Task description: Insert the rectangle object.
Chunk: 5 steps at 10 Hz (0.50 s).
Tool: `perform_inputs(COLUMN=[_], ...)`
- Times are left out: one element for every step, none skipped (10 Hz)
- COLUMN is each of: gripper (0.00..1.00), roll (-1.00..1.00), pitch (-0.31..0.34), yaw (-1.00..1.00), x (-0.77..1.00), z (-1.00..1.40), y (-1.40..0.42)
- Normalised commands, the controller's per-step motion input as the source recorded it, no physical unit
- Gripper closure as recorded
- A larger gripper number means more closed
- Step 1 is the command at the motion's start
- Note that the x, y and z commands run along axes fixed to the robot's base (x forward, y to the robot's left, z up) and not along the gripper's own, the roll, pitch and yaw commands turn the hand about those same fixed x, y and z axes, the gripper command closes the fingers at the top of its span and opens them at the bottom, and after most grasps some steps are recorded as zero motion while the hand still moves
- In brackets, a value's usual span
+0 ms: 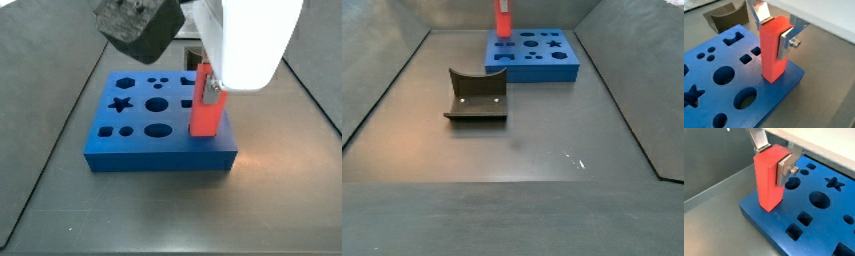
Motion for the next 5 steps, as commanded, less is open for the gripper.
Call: perform_inputs(gripper=[1.0, 1.0, 1.0, 1.0, 1.0], roll=[0.04, 0.06, 0.04, -0.05, 0.0], pitch=[0.0, 0.0, -0.019, 0.0, 0.0], yaw=[0.0, 0.0, 0.0, 0.0, 0.0], x=[0.0, 0.0, 0.0, 0.0, 0.0], z=[-0.22, -0.3, -0.25, 0.0, 0.0], y=[0.0, 0.0, 0.0, 0.06, 0.0])
